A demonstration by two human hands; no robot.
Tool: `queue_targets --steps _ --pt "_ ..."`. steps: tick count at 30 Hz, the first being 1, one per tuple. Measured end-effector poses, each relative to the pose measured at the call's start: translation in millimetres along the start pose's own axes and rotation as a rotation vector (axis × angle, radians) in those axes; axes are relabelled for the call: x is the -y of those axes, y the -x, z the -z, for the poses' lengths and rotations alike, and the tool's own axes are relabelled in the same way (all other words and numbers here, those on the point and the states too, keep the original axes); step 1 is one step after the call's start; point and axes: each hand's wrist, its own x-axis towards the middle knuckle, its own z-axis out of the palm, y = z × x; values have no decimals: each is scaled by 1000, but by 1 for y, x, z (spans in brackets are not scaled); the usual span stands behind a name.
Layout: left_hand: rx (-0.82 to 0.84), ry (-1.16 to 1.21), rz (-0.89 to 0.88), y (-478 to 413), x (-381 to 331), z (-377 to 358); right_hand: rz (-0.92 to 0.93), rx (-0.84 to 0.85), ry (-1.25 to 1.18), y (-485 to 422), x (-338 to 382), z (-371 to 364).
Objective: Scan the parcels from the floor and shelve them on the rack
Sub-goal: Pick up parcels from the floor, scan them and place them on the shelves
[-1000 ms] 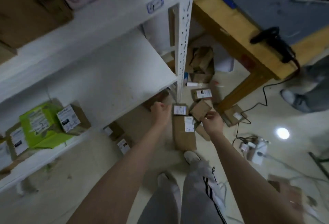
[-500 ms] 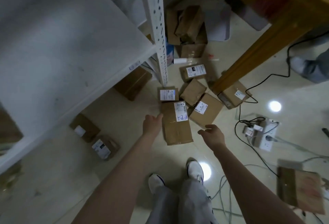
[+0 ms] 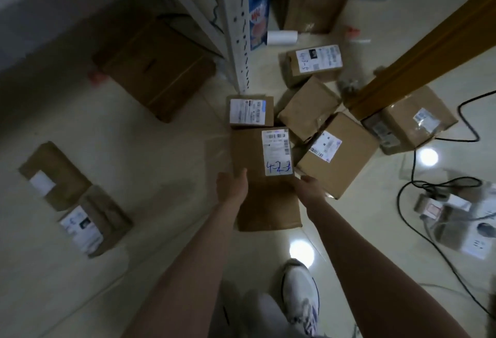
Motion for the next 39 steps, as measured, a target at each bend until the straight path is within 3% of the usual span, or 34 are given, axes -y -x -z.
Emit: queue_targets --steps 5,9,13,16,28,39 --pt "98 59 67 -44 25 -30 -27 60 -32 -31 -22 -27" --pt "-37 -100 -62 -30 18 -26 57 -29 -74 -13 -25 -27" --pt "-45 27 -242 15 -8 13 86 -37 -351 46 -13 -8" --pt "90 155 -318 69 -41 52 93 -46 -506 103 10 13" --pt "461 372 -550 355 -159 235 378 -266 -672 417 131 137" --pt "357 556 -805 595 -170 410 680 -232 -573 664 213 195"
